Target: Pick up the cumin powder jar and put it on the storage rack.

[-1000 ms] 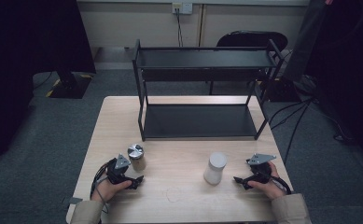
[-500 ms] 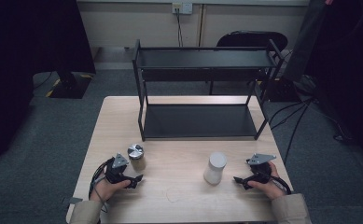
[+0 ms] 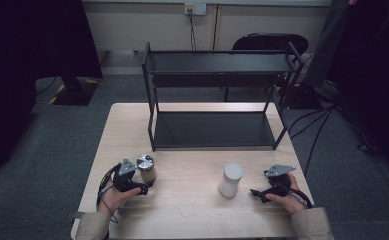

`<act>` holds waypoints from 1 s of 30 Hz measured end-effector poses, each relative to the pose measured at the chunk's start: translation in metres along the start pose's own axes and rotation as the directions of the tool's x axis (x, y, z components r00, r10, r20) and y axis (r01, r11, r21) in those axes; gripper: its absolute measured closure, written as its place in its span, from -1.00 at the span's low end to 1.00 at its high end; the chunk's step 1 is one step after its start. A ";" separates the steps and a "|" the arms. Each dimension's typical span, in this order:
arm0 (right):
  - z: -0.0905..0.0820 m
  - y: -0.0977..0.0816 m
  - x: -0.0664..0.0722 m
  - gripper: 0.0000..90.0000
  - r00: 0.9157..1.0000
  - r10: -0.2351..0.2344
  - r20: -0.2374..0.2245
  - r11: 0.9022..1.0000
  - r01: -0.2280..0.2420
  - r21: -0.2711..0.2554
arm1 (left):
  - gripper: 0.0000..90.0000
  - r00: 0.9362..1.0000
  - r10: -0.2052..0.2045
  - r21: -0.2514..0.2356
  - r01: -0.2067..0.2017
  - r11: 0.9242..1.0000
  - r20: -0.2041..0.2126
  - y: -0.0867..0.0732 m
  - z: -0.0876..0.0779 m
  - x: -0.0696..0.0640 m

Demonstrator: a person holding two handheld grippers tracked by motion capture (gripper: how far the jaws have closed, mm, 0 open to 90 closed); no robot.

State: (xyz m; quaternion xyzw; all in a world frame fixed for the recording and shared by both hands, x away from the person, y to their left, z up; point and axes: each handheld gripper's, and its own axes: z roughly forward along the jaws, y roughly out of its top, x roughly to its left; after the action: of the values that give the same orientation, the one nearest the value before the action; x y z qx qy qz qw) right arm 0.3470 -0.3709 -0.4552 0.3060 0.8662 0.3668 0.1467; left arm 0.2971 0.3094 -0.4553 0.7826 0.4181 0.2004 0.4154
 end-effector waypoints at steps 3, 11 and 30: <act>0.000 0.000 0.000 -1.00 1.000 0.000 0.000 1.000 0.000 0.000 | -0.98 1.000 -0.004 -0.006 0.004 1.000 -0.005 0.001 0.002 -0.001; 0.000 0.000 0.000 -1.00 1.000 0.000 0.000 1.000 0.000 0.000 | -0.98 1.000 -0.024 -0.019 0.024 1.000 -0.011 0.003 0.008 -0.001; 0.000 0.000 0.000 -1.00 1.000 0.000 0.000 1.000 0.000 0.000 | -0.56 1.000 -0.018 0.006 0.018 1.000 -0.010 0.006 0.016 -0.001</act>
State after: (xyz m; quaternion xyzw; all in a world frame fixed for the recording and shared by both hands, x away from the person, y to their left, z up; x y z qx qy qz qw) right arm 0.3469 -0.3709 -0.4553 0.3059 0.8662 0.3668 0.1470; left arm 0.3098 0.2988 -0.4592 0.7790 0.4279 0.1994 0.4128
